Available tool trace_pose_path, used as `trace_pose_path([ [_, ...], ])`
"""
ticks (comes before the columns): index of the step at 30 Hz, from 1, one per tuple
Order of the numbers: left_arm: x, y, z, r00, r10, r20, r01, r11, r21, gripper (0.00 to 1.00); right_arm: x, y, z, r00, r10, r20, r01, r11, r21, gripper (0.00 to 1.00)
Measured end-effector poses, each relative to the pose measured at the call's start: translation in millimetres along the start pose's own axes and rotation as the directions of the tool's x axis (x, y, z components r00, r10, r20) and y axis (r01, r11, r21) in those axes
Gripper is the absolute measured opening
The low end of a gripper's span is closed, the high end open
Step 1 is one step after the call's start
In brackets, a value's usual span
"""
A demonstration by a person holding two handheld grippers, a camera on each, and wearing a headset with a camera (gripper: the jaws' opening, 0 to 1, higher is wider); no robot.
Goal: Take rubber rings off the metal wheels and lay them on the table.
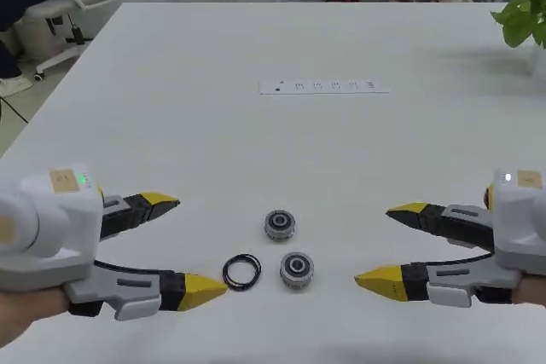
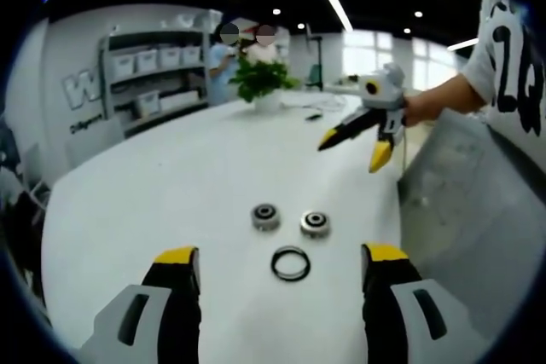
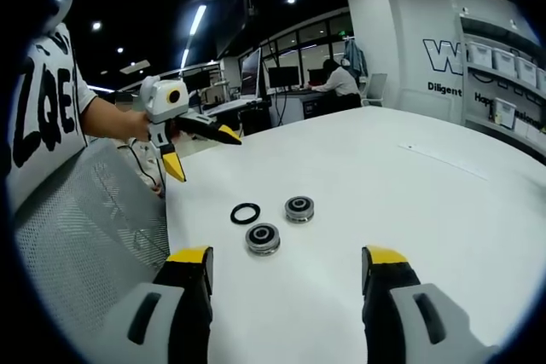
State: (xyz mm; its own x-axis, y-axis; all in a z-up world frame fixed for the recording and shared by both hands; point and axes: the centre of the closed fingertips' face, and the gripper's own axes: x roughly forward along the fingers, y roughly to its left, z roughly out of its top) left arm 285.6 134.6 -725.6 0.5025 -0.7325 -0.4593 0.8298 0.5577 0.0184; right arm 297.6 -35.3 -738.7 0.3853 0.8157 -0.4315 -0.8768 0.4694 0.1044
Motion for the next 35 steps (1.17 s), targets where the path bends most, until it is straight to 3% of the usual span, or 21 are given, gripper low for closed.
trace_pose_path([
  [35,-7.9,1.5,-1.9,0.9998,0.021,-0.005,-0.021,1.000,0.011,0.79,-4.1,2.1,-5.9,0.9998,-0.002,-0.018,0.002,1.000,-0.013,0.70],
])
